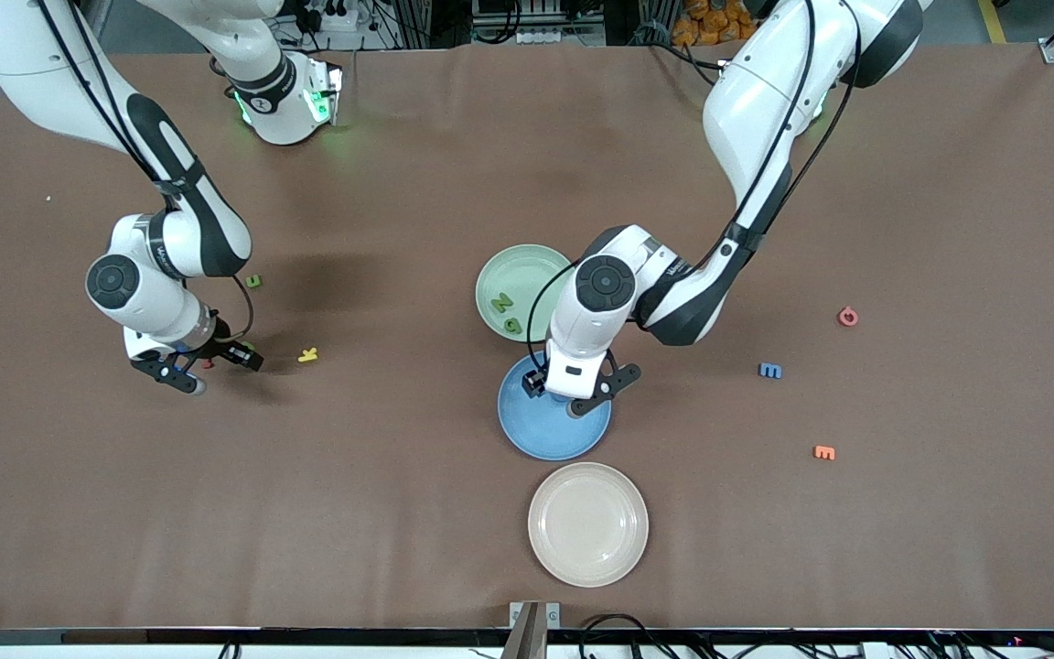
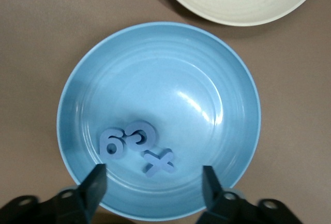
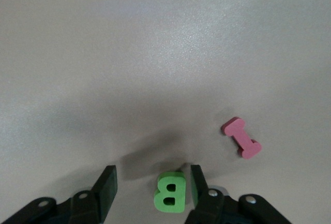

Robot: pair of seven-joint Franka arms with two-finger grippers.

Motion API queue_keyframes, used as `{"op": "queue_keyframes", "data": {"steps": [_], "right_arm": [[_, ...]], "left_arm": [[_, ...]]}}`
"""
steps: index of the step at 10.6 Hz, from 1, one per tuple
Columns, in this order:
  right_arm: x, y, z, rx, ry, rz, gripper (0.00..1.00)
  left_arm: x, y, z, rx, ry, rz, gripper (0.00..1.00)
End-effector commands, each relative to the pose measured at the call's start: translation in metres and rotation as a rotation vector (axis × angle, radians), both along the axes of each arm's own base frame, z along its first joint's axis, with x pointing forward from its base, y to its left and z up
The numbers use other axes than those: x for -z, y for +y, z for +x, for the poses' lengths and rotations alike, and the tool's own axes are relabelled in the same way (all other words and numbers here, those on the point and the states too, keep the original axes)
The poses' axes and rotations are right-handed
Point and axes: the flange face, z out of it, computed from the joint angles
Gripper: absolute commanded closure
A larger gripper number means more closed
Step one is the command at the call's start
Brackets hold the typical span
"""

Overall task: Sort letters by color into matching plates
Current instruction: 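Withdraw the left gripper toward the orange letters while the right gripper grasps B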

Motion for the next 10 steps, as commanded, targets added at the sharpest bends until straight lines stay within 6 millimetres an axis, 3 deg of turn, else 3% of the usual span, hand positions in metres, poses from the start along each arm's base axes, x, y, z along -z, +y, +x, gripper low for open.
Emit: {"op": "queue_keyframes", "data": {"steps": [1, 2, 4, 7, 10], "right_arm": [[-0.001, -0.004, -0.003, -0.018, -0.006, -0.003, 0.36], [-0.001, -0.003, -0.003, -0.019, -0.006, -0.003, 0.36], [-0.001, -0.003, -0.006, -0.020, -0.001, -0.003, 0.39], [0.000, -0.002, -0.010, -0.022, 0.004, -0.004, 0.42], [0.001, -0.002, -0.016, -0.024, 0.013, -0.005, 0.43]], "left_arm": [[-0.003, 0.011, 0.006, 0.087, -0.035, 0.043, 0.00], [0.000, 0.016, 0.005, 0.110, -0.013, 0.067, 0.00], [0.005, 0.044, 0.015, 0.072, 0.053, 0.117, 0.00], [-0.005, 0.120, 0.046, -0.120, 0.153, 0.185, 0.00], [-0.015, 0.165, 0.049, -0.147, 0.184, 0.216, 0.00]]}}
